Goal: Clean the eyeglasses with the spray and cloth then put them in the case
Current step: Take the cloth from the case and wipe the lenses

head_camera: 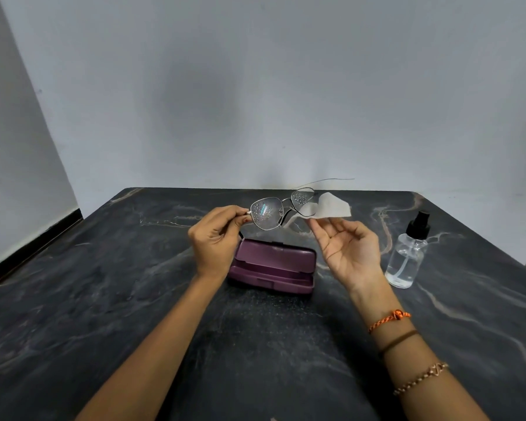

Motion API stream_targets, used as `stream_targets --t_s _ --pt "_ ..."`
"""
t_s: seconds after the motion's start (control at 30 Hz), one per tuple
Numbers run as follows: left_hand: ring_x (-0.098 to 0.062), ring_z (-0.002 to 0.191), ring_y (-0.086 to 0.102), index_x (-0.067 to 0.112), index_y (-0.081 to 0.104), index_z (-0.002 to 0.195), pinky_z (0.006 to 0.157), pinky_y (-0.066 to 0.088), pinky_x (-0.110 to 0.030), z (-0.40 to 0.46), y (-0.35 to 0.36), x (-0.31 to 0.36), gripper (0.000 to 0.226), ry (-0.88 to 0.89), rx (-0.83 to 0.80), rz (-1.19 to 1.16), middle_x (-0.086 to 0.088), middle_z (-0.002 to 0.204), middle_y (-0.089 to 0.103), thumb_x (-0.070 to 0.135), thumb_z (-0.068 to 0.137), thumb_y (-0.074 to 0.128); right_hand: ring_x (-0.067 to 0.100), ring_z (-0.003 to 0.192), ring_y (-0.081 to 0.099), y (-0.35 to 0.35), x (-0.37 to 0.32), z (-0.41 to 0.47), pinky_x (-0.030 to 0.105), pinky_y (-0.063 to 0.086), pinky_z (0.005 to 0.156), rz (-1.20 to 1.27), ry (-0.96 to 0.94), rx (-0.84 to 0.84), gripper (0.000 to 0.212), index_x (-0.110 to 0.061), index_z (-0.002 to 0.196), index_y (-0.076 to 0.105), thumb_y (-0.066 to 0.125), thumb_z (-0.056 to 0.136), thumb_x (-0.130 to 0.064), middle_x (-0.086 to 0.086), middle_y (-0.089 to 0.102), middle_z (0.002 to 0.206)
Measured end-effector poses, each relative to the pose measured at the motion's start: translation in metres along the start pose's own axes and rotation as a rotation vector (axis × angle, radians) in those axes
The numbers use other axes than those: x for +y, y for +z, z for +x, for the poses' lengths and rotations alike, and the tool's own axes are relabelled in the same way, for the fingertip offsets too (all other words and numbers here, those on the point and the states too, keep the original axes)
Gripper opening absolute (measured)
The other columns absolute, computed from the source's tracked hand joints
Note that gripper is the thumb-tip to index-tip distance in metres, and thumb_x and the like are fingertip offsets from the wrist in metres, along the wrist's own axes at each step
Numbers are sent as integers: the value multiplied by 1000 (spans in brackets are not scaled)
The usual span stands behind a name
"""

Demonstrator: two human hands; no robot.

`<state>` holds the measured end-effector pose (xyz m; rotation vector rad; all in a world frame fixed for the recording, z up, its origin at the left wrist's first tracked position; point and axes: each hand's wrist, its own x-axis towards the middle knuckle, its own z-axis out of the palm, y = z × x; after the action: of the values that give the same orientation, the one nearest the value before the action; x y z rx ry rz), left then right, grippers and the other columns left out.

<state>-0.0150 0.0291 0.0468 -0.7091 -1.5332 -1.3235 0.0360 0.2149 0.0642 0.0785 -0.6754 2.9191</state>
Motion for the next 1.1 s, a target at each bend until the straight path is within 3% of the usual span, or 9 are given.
stream_targets --t_s 0.17,0.4,0.53,0.6,0.77,0.93,1.0,1.1 --pt "-14 66 63 -9 68 80 64 56 -21 0 0 4 10 54 -41 5 -7 77 65 -6 70 66 24 69 72 2 0 0 33 56 72 -72 -14 62 21 2 89 59 38 90 0 15 73 73" --pt "-13 68 63 -9 68 78 67 54 -14 -1 5 14 11 148 -123 29 -8 76 65 -11 67 67 10 58 69 1 3 1 19 57 56 -196 -97 149 17 -12 86 58 50 86 3 0 73 62" --pt "-12 69 62 -9 69 76 68 53 -14 -3 8 21 9 173 -167 23 -8 75 65 -1 71 68 10 59 70 -2 3 1 29 58 62 -182 -46 187 10 -15 84 58 57 84 -6 -2 72 61" --pt "-13 69 61 -10 69 75 68 53 -14 -6 9 21 8 178 -180 28 -13 70 68 -5 68 70 17 66 71 -3 3 0 36 57 66 -106 -13 194 3 -10 82 60 58 84 -8 4 74 65" --pt "-13 69 61 -9 69 74 70 53 -13 -7 11 20 9 197 -204 22 -17 66 69 -13 65 68 22 64 70 0 2 2 36 57 62 -41 -23 201 7 -4 83 59 55 87 -8 10 73 62" --pt "-11 70 62 -8 69 75 68 54 -17 -9 12 19 9 199 -239 19 -15 68 69 -12 68 68 28 71 68 3 2 0 54 48 87 -88 0 189 6 -6 88 56 53 89 -11 12 70 75" --pt "-11 70 62 -7 69 76 68 54 -15 -9 12 18 10 193 -243 11 -14 68 69 -12 68 68 26 68 70 3 1 0 50 52 83 -79 -7 170 5 -5 88 57 52 88 -7 13 72 71" --pt "-8 70 62 -7 70 76 69 53 -14 -10 12 17 12 184 -244 7 -13 68 69 -14 67 68 28 83 65 3 -2 -1 42 57 73 -38 -18 169 5 -1 89 56 52 86 1 16 68 83"
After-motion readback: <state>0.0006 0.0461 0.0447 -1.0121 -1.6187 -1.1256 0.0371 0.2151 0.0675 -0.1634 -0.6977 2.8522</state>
